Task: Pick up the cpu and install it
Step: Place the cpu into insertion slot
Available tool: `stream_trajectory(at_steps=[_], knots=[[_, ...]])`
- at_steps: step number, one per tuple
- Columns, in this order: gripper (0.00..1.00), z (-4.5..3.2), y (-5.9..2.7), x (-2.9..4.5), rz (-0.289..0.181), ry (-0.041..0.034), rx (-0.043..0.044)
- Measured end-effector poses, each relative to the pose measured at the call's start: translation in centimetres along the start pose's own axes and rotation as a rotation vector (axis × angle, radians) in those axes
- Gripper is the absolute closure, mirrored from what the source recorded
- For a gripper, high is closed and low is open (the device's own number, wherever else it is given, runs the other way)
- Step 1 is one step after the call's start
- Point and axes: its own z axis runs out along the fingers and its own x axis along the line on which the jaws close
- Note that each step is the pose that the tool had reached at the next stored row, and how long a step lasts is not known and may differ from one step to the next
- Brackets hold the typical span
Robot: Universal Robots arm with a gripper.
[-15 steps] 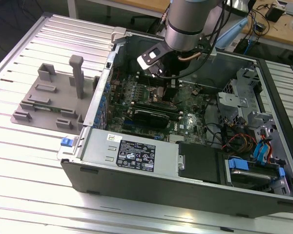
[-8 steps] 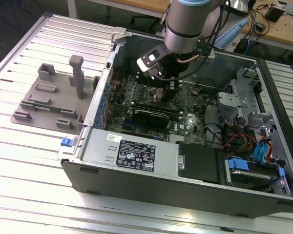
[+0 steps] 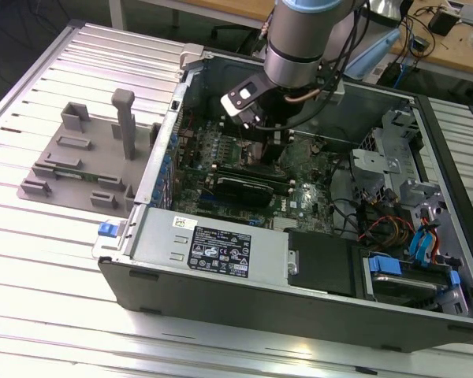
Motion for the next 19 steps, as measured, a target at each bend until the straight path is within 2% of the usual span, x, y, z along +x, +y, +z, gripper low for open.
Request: stream_trajectory(at_steps=[7, 19], knots=[[0.46, 0.61, -0.06, 0.22, 0.01, -0.0007, -0.0002], [0.46, 0.88, -0.21, 0.22, 0.024, -0.0017, -0.0003]])
